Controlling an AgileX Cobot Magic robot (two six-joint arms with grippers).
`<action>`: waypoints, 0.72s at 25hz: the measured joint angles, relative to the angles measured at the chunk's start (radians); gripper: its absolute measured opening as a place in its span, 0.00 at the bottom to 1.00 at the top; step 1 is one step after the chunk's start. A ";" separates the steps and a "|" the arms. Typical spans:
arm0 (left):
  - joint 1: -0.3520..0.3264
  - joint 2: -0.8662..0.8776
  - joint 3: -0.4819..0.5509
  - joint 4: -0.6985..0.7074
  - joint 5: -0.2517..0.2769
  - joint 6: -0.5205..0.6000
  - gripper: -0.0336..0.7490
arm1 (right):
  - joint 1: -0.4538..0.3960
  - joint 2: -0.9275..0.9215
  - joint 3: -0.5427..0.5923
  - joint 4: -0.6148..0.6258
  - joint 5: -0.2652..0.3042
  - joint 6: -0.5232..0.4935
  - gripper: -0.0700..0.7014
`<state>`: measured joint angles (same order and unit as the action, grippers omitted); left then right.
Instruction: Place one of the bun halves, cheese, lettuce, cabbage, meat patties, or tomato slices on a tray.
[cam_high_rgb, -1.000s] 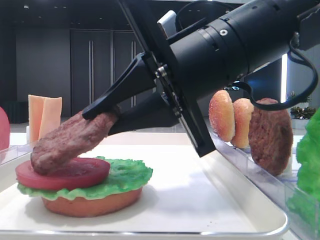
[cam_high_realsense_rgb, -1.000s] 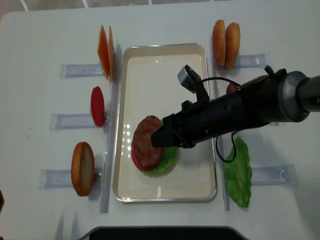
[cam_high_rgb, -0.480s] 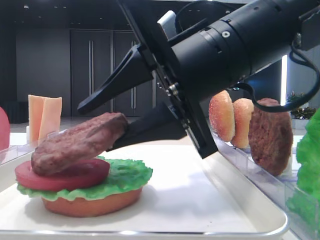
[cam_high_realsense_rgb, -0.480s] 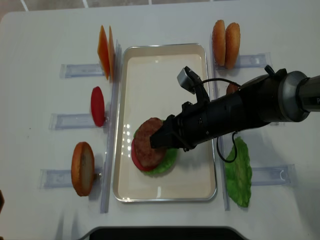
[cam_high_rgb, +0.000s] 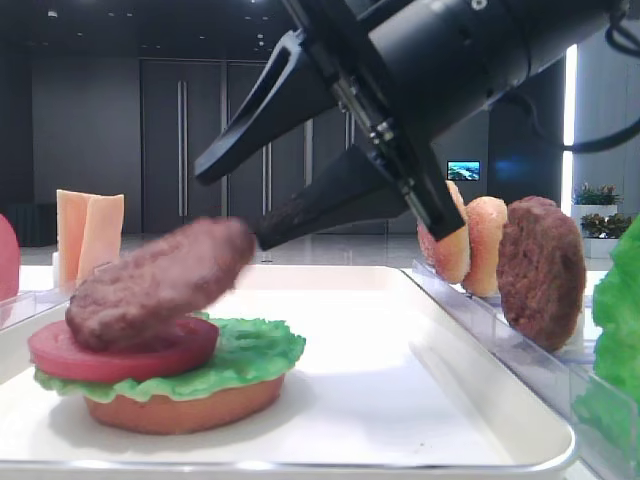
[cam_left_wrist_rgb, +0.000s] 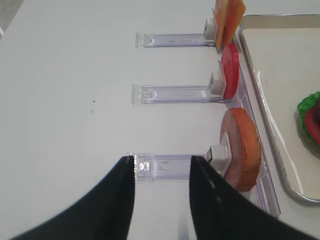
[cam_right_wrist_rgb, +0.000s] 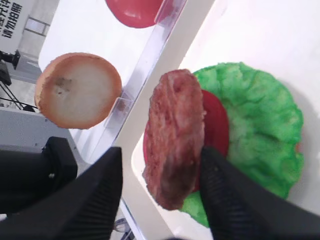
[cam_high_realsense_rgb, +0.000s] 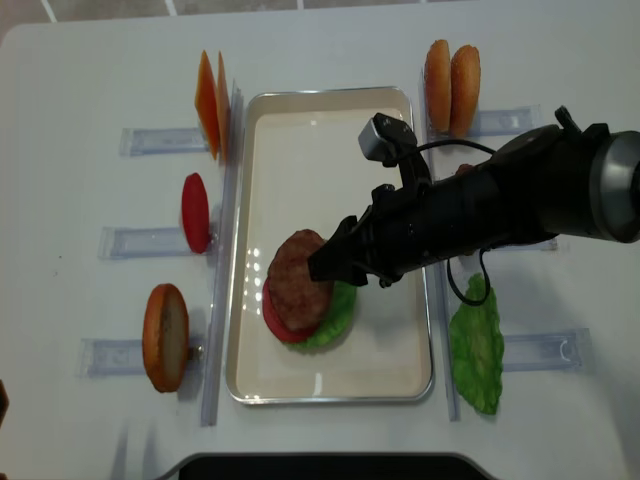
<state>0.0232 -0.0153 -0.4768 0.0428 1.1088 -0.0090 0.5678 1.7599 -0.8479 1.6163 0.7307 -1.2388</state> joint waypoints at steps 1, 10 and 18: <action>0.000 0.000 0.000 0.000 0.000 0.000 0.40 | 0.000 -0.015 0.000 -0.018 -0.021 0.008 0.53; 0.000 0.000 0.000 0.000 0.000 0.000 0.40 | 0.000 -0.147 0.000 -0.317 -0.188 0.167 0.53; 0.000 0.000 0.000 0.000 0.000 0.000 0.40 | -0.005 -0.372 -0.001 -1.122 -0.132 0.793 0.53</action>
<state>0.0232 -0.0153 -0.4768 0.0428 1.1088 -0.0090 0.5628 1.3877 -0.8490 0.4938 0.5985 -0.4455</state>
